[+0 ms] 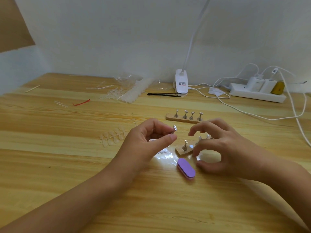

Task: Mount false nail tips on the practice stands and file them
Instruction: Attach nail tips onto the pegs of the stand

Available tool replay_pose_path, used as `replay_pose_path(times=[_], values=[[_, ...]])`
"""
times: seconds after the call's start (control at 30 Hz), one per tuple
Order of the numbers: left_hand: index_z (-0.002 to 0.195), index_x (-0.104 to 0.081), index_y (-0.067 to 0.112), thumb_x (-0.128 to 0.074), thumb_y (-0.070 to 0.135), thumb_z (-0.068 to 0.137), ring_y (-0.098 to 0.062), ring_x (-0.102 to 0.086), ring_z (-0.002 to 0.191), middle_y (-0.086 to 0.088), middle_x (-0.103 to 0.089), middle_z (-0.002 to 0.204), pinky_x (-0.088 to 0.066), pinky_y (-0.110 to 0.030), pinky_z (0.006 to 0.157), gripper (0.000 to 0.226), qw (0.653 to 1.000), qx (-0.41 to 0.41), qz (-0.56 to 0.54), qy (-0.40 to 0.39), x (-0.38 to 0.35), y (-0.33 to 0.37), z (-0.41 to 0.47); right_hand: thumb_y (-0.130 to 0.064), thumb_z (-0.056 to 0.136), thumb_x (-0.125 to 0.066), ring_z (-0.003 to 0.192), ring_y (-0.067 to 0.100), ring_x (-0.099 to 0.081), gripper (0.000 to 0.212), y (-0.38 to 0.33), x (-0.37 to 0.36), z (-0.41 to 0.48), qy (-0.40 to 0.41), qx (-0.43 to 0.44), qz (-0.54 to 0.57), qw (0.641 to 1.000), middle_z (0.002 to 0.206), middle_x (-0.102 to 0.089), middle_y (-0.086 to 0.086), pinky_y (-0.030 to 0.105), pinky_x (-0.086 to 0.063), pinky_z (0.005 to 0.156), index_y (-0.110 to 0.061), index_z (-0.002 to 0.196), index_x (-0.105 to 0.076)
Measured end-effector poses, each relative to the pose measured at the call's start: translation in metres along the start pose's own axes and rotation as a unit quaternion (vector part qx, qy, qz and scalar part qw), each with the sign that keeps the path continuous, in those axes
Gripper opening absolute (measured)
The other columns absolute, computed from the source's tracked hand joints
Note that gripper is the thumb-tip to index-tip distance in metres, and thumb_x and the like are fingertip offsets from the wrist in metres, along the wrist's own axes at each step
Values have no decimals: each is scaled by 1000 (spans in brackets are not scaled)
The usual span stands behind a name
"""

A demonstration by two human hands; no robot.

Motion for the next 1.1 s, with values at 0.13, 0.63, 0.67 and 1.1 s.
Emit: replay_pose_path(times=[0.13,0.63,0.67,1.1], values=[[79,-72,34,-76,32,72,-1,-67,82,12,-72,83,-49,-11,71,8,1000,-4,12,-7,-1,0,0,-42,79,-68,111,13,-42,18,0,13,1,80,-6,45,996,122,-53,-8,17,-37,90,-26,86,-73],[76,-70,35,-77,17,81,-5,-66,81,3,-72,86,-49,-12,73,20,997,-15,59,-47,-10,-2,-4,-31,85,-68,102,30,-54,22,-32,28,3,292,16,34,956,116,-54,5,34,-45,86,-12,90,-75],[76,-70,34,-77,16,81,-4,-65,80,4,-72,85,-49,-12,73,20,997,-14,59,-48,-10,-2,-3,-31,85,-68,102,29,-53,22,-33,28,3,292,18,28,956,116,-54,6,32,-45,87,-12,91,-75],[75,-71,34,-78,17,82,-8,-66,84,-1,-72,89,-51,-15,75,20,995,-1,70,-65,-12,-4,-4,-29,84,-70,106,24,-53,18,-37,25,4,277,26,-1,961,117,-56,7,19,-35,94,-13,90,-75]])
Point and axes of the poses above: each hand's wrist, its own z-axis towards the middle knuckle, its own x-axis out of the back of the hand, y = z × x, the point moved 4 cm from there along z, towards the middle knuckle
